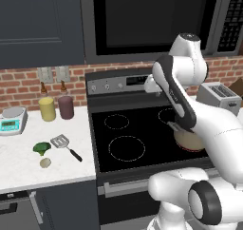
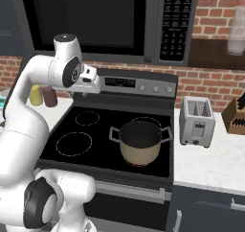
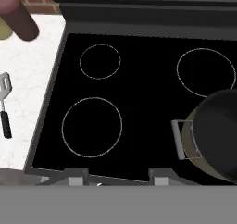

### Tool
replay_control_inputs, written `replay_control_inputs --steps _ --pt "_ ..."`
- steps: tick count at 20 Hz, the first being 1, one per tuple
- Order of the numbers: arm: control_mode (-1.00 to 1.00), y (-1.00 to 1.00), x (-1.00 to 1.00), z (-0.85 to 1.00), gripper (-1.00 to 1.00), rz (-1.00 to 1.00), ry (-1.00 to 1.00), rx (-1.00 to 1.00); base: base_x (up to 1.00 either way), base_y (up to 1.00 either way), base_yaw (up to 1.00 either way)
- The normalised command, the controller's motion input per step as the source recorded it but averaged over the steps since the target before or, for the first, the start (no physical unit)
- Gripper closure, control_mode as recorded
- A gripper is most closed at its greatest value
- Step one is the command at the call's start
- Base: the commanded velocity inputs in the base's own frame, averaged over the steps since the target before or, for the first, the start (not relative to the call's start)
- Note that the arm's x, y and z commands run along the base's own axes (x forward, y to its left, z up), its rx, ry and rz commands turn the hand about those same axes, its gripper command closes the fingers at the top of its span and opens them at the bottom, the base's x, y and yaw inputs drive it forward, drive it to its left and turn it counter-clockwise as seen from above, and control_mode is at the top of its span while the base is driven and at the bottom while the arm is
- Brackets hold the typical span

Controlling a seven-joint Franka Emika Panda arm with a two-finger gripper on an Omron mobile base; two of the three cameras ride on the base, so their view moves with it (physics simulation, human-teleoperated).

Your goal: Put the garlic and broccoli in the pot. Retrieve the spatula and lightly stir the vegetables in the pot.

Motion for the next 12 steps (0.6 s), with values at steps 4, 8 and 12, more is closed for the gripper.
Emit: replay_control_inputs --steps 4,8,12 --pt "-1.00 0.39 -0.15 -0.19 -1.00 0.02 0.02 -0.01 0.00 0.00 0.00" --pt "-1.00 1.00 -0.21 -0.73 -1.00 0.20 0.00 -0.03 0.00 0.00 0.00" --pt "-1.00 1.00 -0.14 -0.98 -1.00 0.34 -0.02 0.00 0.00 0.00 0.00"
